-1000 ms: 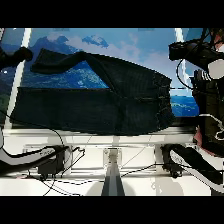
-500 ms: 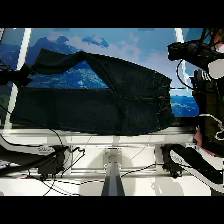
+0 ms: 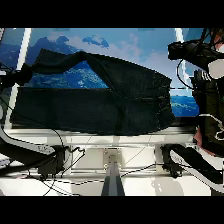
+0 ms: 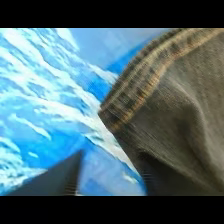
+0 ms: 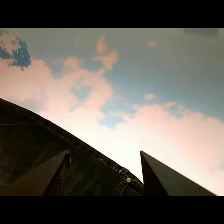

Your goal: Fold the clothes and pants, and hang the long-sleeved shirts on hangers.

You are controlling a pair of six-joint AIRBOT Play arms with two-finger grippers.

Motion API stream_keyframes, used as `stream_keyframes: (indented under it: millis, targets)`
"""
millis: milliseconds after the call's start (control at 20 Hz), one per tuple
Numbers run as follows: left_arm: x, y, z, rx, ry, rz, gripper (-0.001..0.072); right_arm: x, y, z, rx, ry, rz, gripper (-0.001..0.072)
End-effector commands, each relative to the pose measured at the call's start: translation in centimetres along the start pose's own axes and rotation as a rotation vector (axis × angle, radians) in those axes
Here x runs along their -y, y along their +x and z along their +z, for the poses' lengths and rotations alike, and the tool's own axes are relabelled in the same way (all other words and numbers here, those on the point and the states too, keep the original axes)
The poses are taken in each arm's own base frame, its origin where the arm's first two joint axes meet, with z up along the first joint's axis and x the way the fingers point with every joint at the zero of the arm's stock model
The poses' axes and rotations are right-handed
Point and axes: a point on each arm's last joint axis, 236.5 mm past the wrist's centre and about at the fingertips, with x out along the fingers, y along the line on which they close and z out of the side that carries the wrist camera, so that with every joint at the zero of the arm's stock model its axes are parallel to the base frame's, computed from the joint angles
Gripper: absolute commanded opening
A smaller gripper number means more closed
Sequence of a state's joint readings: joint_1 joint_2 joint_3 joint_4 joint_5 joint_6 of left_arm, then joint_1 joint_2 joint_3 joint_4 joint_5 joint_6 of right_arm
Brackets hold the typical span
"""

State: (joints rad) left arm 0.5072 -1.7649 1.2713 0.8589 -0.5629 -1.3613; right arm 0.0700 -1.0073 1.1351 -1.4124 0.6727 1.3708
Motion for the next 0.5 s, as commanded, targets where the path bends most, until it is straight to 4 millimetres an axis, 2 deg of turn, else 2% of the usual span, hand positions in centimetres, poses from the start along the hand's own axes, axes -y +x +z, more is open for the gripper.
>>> stream_keyframes:
  millis: [0,100,150,200,250,300,350,450]
  targets:
    - [-0.9,1.6,-0.1,0.017,0.010,0.021,0.0525,0.2,0.0,1.1,0.044,0.003,-0.008,0.0503]
    - [-0.8,2.4,-0.7,0.007,0.012,0.021,0.0516,0.3,0.0,1.6,0.067,0.011,-0.012,0.0502]
    - [-0.5,2.8,-0.9,0.010,0.020,0.022,0.0472,0.3,-0.1,1.7,0.069,0.011,-0.012,0.0503]
    - [0.0,3.1,-0.9,0.024,0.031,0.022,0.0385,0.3,0.0,1.6,0.067,0.009,-0.013,0.0500]
    - [0.5,3.3,-0.7,0.044,0.050,0.022,0.0237,0.4,-0.1,1.4,0.060,0.002,-0.018,0.0428]
    - [1.3,3.3,-0.3,0.063,0.096,0.017,0.0089,0.9,0.0,1.1,0.043,-0.031,-0.039,0.0208]
    - [2.2,3.2,0.1,0.073,0.154,0.007,0.0021,1.5,0.0,0.7,0.025,-0.064,-0.062,0.0034]
    - [4.6,2.1,2.2,0.122,0.210,-0.024,0.0020,3.4,0.0,0.3,0.011,-0.066,-0.108,0.0030]
